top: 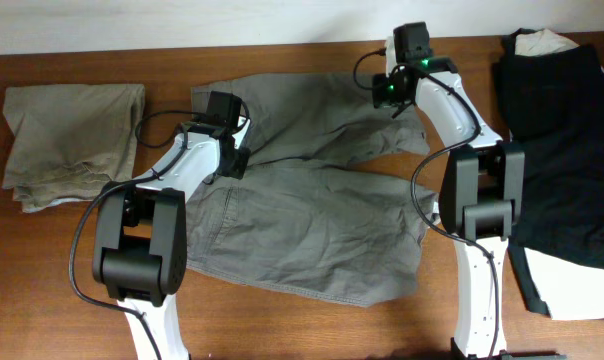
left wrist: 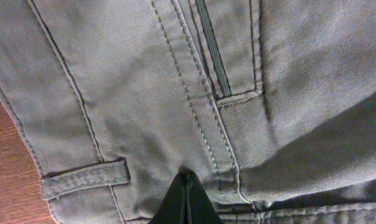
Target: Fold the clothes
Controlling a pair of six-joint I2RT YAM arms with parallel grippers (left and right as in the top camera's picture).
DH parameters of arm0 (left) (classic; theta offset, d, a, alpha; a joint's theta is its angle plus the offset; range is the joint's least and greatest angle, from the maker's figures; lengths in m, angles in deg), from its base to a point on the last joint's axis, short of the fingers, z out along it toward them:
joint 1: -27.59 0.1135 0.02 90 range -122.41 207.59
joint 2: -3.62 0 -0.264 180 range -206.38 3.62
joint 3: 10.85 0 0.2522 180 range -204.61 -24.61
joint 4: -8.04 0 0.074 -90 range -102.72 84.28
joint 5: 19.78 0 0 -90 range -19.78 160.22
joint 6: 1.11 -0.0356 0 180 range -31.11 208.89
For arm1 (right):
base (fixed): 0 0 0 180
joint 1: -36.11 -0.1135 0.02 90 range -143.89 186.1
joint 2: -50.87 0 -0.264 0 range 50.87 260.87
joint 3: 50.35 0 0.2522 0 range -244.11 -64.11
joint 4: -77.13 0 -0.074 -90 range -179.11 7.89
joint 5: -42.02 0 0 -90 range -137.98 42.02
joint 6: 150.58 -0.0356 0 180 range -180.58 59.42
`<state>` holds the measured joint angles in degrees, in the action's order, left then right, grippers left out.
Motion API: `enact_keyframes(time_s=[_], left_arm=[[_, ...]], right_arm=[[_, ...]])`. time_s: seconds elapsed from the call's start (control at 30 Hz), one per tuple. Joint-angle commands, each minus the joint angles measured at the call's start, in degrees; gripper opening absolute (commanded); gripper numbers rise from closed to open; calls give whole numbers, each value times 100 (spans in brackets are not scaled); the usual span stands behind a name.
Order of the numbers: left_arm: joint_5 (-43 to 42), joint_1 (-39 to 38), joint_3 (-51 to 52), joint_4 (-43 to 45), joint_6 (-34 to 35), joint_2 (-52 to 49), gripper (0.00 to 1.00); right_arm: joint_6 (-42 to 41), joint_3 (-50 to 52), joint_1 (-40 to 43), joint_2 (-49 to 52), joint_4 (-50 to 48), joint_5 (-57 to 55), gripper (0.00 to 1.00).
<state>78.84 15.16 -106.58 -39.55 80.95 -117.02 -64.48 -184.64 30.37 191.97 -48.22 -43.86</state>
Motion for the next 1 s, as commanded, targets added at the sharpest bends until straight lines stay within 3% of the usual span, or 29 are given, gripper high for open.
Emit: enact_keyframes(time_s=[0.0,0.13,0.33,0.43,0.57,0.63,0.7,0.77,0.9,0.97], left_arm=[[-175,-33,164,-4,-35,-254,1],[-175,-33,164,15,-35,-254,1],[-177,-33,164,111,-33,-254,1],[-177,-33,162,127,-31,-251,1],[-177,-33,162,125,-24,-251,1],[-179,-33,162,138,188,-251,1],[-179,-33,162,210,188,-251,1],[-179,-28,162,254,188,-251,1],[-177,-26,162,223,188,-251,1],[-177,-20,162,256,186,-251,1]], right_arm=[[-275,-42,20,295,81,-284,4],[-413,-42,24,922,-232,-354,4],[-608,-83,90,1344,-2524,-457,4],[-605,-817,94,931,-1097,-442,3],[-605,-2822,96,-861,2282,-765,4],[-605,-3082,94,-2188,3755,-758,4],[-614,-3082,83,-2769,5005,-662,4],[-575,-3040,74,-2905,5646,-354,4],[-608,-1786,-205,-3613,5626,-376,4],[-636,-245,-391,-4439,5106,-525,4]])
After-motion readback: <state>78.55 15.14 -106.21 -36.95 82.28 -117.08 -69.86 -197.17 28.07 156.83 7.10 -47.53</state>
